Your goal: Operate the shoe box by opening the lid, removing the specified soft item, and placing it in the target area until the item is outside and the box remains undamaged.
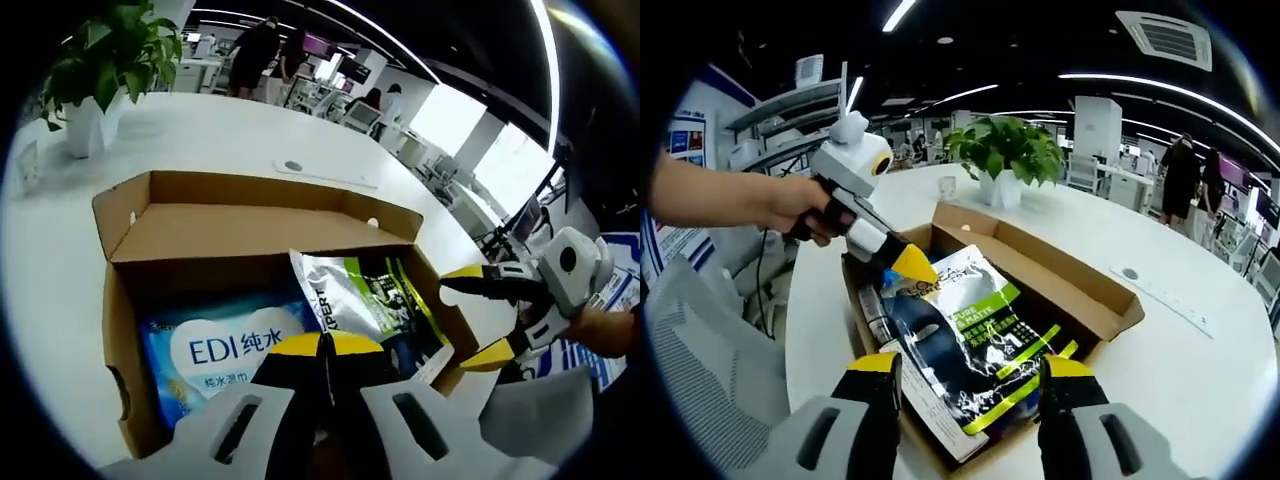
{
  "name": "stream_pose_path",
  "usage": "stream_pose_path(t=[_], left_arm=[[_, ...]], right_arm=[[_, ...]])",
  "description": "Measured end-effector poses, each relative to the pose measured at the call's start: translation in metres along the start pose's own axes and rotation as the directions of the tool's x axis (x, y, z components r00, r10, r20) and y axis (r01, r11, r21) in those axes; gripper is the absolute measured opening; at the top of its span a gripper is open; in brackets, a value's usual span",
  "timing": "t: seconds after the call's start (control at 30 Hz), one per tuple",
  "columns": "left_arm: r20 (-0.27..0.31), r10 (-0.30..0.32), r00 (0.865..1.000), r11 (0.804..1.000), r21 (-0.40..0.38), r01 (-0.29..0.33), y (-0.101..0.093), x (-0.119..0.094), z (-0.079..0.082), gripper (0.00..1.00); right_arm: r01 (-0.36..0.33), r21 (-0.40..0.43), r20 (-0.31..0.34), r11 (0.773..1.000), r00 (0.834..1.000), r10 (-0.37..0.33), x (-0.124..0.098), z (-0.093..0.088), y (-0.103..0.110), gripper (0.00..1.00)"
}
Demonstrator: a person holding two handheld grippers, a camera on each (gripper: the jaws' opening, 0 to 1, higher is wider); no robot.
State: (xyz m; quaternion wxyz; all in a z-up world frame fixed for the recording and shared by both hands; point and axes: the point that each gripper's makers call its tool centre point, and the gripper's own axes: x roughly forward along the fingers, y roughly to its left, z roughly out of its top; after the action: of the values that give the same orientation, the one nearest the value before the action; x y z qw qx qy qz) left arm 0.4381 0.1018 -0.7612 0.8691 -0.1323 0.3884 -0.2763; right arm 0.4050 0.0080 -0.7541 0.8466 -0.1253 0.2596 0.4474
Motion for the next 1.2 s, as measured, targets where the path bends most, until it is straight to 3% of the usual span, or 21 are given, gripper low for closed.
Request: stream_pose_path(t=[0.57,1.03,1.2], left_arm=[[0.026,0.003,1.0,1.0,-0.027,-0.002,-0.016,-0.014,0.021,0.0],[0.039,0.009,0.999,0.999,-0.048,-0.007,-0.034,-0.019,0.035,0.0],[0.032,0.019,0.999,0.999,-0.034,-0.018,-0.035,-0.019,0.034,0.0]], right_arm=[[0.012,-0.017,-0.016,1.0,1.0,-0.013,0.021,-0.004,0.007,0.51],[0.074,-0.026,-0.023,0.997,0.997,-0.075,0.035,-0.004,0.006,0.5],[0.104,-0.03,-0.033,0.994,0.994,-0.105,0.035,-0.005,0.002,0.44]])
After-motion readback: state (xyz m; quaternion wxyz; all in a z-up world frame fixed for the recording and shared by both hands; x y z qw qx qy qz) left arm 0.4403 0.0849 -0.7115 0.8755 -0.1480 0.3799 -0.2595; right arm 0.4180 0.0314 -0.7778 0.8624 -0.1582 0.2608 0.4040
